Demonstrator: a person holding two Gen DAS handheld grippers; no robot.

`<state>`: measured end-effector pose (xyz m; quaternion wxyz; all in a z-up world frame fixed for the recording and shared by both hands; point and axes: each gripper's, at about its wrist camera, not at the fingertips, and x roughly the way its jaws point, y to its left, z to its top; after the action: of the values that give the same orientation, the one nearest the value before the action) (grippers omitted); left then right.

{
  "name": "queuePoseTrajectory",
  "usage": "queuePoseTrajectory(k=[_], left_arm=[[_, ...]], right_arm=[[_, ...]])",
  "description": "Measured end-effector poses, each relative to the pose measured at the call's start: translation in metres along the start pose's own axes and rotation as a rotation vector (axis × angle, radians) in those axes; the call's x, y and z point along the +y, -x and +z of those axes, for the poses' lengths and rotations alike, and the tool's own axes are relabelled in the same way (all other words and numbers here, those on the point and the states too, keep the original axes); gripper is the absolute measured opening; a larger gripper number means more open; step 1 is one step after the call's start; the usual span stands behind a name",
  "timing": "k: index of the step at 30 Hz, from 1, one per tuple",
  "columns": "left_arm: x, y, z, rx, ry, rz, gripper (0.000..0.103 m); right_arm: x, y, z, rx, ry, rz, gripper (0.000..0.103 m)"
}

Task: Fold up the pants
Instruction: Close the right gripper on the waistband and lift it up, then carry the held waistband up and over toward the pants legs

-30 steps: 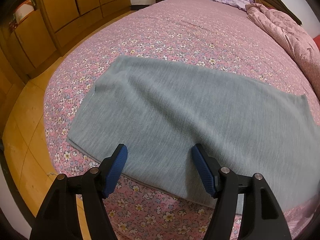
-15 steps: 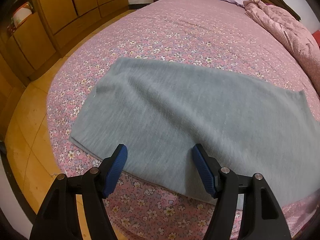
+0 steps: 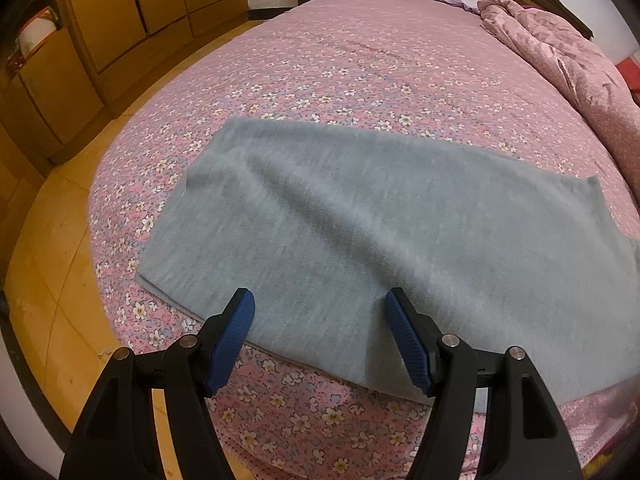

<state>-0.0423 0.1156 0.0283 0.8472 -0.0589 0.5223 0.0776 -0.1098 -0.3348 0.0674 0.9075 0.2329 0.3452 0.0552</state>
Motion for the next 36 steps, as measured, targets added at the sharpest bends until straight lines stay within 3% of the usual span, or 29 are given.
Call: queuePoseTrajectory(k=[24, 36], left_arm=[[0.004, 0.027, 0.001, -0.056, -0.002, -0.033, 0.062], [0.007, 0.034, 0.002, -0.072, -0.004, -0.040, 0.062]], right_arm=[[0.141, 0.007, 0.053, -0.003, 0.354, 0.206, 0.010], [0.183, -0.002, 0.053, 0.037, 0.406, 0.274, 0.010]])
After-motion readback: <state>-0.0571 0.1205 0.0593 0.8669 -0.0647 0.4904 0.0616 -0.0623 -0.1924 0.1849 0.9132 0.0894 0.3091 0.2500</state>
